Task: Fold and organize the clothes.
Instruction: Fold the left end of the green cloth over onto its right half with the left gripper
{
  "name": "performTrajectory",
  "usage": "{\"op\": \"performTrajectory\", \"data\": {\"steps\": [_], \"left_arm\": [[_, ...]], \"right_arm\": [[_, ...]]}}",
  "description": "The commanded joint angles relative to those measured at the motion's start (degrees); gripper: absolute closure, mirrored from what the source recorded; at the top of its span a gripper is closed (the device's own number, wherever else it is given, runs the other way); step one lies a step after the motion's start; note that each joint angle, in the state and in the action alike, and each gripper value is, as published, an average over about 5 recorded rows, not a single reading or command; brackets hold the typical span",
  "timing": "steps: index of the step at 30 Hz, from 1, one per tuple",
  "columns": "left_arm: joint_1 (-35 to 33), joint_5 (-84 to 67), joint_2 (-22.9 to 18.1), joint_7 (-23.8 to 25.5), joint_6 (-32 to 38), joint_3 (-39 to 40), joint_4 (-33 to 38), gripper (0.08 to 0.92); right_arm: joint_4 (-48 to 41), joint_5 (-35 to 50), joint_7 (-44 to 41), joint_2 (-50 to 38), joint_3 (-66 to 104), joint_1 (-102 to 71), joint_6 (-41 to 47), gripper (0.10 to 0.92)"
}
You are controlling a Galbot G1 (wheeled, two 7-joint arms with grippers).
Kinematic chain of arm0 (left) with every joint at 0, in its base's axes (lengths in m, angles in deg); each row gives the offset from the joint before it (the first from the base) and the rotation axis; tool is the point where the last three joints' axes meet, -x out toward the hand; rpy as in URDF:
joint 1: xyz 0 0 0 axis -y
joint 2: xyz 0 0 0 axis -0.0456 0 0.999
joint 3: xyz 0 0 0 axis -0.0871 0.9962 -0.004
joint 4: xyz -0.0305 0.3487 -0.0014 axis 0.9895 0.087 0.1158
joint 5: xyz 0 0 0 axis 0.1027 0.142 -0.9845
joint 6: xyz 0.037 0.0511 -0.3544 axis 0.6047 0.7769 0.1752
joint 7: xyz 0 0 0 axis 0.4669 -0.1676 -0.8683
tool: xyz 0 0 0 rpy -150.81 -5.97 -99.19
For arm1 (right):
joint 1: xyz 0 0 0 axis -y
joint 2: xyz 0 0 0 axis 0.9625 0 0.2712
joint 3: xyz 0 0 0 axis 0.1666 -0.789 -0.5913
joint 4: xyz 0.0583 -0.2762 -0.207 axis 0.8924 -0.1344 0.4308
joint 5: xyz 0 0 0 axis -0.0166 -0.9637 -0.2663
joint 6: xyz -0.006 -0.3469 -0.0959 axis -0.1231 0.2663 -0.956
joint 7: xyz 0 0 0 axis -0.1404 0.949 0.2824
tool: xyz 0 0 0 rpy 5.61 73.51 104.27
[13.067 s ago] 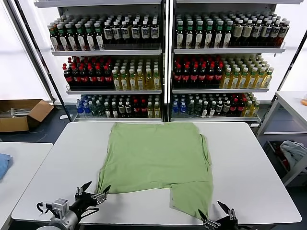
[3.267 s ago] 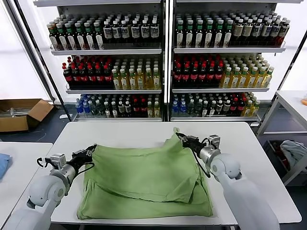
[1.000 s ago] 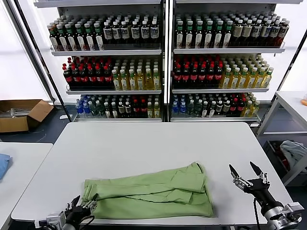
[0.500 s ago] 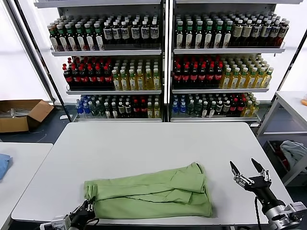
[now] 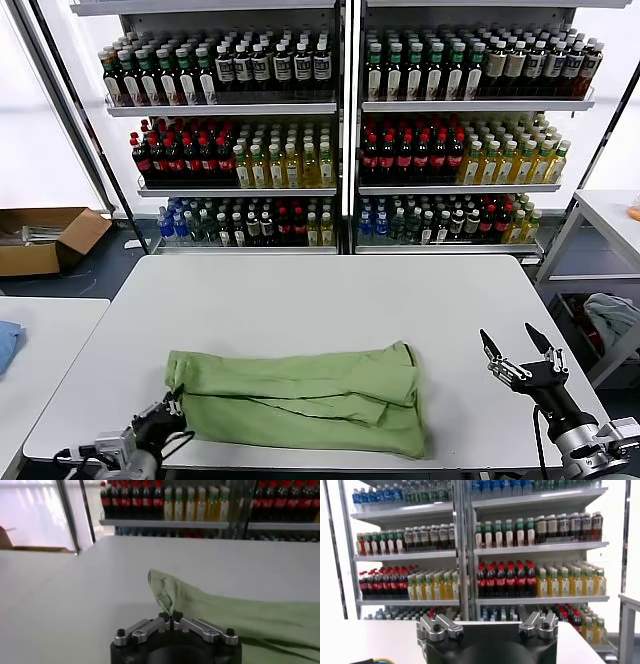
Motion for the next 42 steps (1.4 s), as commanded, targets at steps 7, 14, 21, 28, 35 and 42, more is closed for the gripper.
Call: {"op": "performTrajectory", "data": {"steps": [7,14,21,28,35,42], "left_arm": [[6.42,-10.21,22.12,9.04,2.58,-26.61,-18.86,0.908],[7.6,-13.54,21.72,9.3,1.2,-24.85,-12.37,0.908],[8.56,-13.06,14.47,9.02,-0.98,-14.68,0.8,0.908],[6.97,-6.95,7.82,9.61,-0.54,-2.92,5.41,0.908],[5.67,-4.08,3.9,10.1,0.19,3.74,6.15,0.908],[5.59,-0.77,1.06,10.63,1.46,10.32,2.01,0.908]], "right_arm": [[0.82,0.48,0.0,-0.25,0.01,-0.04,0.04,0.203],[1.19,0.34,0.05,0.1,-0.46,0.02,0.21,0.203],[1.17,-0.29,-0.02,0.46,-0.96,-0.26,0.31,0.203],[1.65,-0.69,-0.23,1.23,-1.24,-0.68,0.33,0.203],[1.73,-1.41,-0.36,2.2,-1.91,-1.17,0.19,0.203],[1.76,-2.26,-0.41,2.61,-2.67,-1.02,0.13,0.203]]}}
